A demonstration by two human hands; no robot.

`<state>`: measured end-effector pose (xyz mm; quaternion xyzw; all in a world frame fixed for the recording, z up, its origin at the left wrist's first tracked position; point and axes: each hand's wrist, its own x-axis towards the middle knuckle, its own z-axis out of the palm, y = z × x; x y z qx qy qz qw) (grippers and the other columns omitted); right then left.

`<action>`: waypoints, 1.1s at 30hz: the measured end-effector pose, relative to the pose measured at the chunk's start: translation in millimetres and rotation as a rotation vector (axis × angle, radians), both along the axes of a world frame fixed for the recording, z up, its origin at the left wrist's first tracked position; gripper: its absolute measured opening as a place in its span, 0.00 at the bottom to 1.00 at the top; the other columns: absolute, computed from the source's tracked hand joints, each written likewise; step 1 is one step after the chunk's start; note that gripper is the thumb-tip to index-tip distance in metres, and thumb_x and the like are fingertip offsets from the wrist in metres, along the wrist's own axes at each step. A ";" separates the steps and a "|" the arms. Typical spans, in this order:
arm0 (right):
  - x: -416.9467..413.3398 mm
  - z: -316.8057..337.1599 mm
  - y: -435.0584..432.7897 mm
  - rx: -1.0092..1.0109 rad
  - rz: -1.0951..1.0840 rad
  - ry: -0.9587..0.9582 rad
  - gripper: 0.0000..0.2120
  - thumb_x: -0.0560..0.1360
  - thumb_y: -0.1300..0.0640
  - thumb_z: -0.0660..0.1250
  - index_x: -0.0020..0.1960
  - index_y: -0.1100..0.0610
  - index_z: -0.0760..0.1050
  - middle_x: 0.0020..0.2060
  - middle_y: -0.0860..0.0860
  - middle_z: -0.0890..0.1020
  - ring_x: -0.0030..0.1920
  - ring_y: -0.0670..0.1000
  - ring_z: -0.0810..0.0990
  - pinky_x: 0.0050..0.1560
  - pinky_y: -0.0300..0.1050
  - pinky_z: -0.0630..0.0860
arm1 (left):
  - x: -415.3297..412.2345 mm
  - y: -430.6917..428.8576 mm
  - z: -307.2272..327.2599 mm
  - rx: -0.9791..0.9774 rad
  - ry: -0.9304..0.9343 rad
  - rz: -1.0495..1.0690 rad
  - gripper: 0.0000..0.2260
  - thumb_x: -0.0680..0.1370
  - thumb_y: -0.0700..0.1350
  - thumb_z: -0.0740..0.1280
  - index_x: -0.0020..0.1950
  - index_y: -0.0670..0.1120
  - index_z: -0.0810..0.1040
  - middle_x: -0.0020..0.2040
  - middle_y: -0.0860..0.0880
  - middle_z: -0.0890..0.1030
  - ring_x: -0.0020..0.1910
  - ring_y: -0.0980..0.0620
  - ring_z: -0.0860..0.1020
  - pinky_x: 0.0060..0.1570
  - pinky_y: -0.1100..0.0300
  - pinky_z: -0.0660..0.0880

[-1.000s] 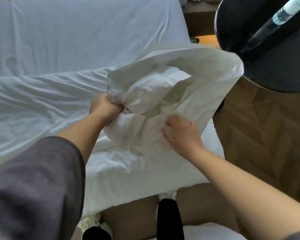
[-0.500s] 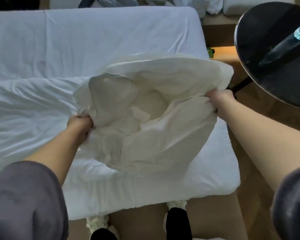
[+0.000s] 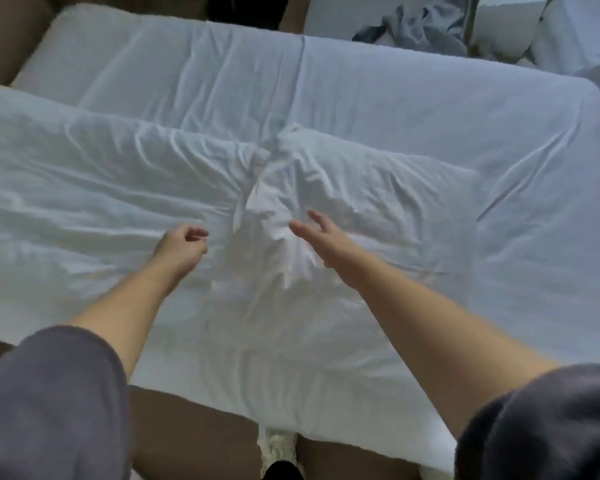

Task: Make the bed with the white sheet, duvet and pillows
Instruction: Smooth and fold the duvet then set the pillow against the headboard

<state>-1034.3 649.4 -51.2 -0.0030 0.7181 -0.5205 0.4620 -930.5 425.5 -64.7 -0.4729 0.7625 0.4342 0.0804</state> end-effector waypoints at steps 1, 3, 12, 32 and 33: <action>8.2 -16.9 -10.3 0.065 0.041 0.041 0.34 0.77 0.45 0.67 0.78 0.51 0.56 0.71 0.51 0.68 0.68 0.49 0.70 0.61 0.44 0.70 | 18.0 -6.6 -14.8 0.024 -0.033 -0.027 0.13 0.77 0.35 0.62 0.60 0.43 0.77 0.56 0.43 0.79 0.54 0.45 0.77 0.50 0.58 0.69; 23.4 -44.3 -21.3 0.208 0.202 0.134 0.35 0.78 0.47 0.67 0.78 0.53 0.56 0.75 0.53 0.64 0.74 0.53 0.65 0.68 0.45 0.65 | 43.9 -15.8 -43.4 0.085 -0.097 -0.058 0.15 0.78 0.35 0.62 0.63 0.41 0.76 0.58 0.42 0.78 0.58 0.44 0.77 0.53 0.59 0.69; 36.2 -76.0 -29.9 0.489 0.534 0.330 0.31 0.78 0.53 0.65 0.78 0.53 0.57 0.76 0.53 0.64 0.73 0.53 0.65 0.66 0.42 0.64 | 64.4 -12.3 -84.1 0.245 -0.148 -0.146 0.23 0.75 0.42 0.69 0.69 0.45 0.70 0.65 0.47 0.75 0.65 0.49 0.73 0.61 0.59 0.68; 3.1 -104.7 -100.8 0.863 0.624 0.748 0.32 0.79 0.43 0.59 0.78 0.42 0.47 0.79 0.52 0.43 0.78 0.61 0.41 0.70 0.71 0.51 | 60.2 -49.6 -131.4 0.106 -0.325 -0.511 0.18 0.68 0.59 0.68 0.52 0.49 0.76 0.58 0.43 0.77 0.57 0.43 0.76 0.55 0.54 0.75; 4.0 -114.2 -104.5 0.879 0.616 0.796 0.33 0.79 0.41 0.57 0.78 0.41 0.45 0.79 0.50 0.40 0.78 0.60 0.37 0.70 0.73 0.47 | 46.1 -49.4 -133.3 0.112 -0.215 -0.398 0.28 0.68 0.61 0.70 0.63 0.49 0.72 0.64 0.44 0.73 0.62 0.43 0.73 0.61 0.51 0.72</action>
